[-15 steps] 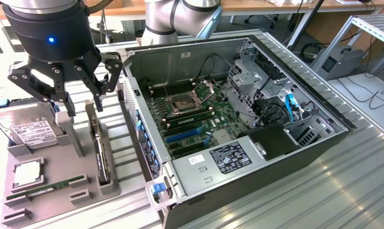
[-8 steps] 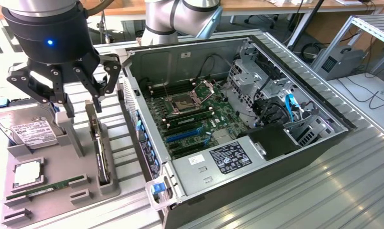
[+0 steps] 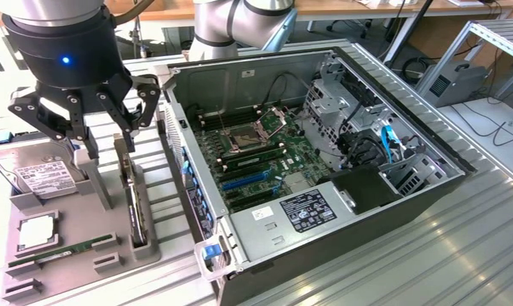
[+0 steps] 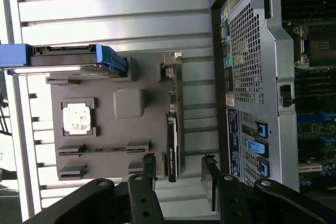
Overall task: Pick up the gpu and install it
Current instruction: 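Pick up the gpu and move the gpu toward the slot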
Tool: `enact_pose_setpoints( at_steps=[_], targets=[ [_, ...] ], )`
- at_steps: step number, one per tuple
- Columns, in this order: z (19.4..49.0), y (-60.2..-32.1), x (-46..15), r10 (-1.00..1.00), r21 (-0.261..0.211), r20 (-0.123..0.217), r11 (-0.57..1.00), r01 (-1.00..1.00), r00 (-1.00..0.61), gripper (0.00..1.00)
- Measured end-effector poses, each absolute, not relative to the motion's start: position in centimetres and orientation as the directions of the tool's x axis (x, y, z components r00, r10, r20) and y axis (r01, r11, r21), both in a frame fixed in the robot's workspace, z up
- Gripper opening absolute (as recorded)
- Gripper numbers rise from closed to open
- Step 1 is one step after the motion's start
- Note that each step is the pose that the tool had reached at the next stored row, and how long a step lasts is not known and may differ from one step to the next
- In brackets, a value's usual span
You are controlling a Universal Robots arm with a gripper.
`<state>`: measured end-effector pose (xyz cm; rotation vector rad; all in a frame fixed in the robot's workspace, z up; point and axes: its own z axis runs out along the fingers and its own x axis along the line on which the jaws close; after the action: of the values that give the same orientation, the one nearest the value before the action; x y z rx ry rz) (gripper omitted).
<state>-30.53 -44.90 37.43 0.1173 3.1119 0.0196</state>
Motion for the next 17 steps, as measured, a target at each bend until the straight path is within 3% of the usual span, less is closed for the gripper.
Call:
enact_pose_setpoints(
  at_steps=[17],
  targets=[
    [37.0,-44.9,-30.69,0.075,0.013,-0.027,0.997,0.075,-0.997,0.48]
  ],
)
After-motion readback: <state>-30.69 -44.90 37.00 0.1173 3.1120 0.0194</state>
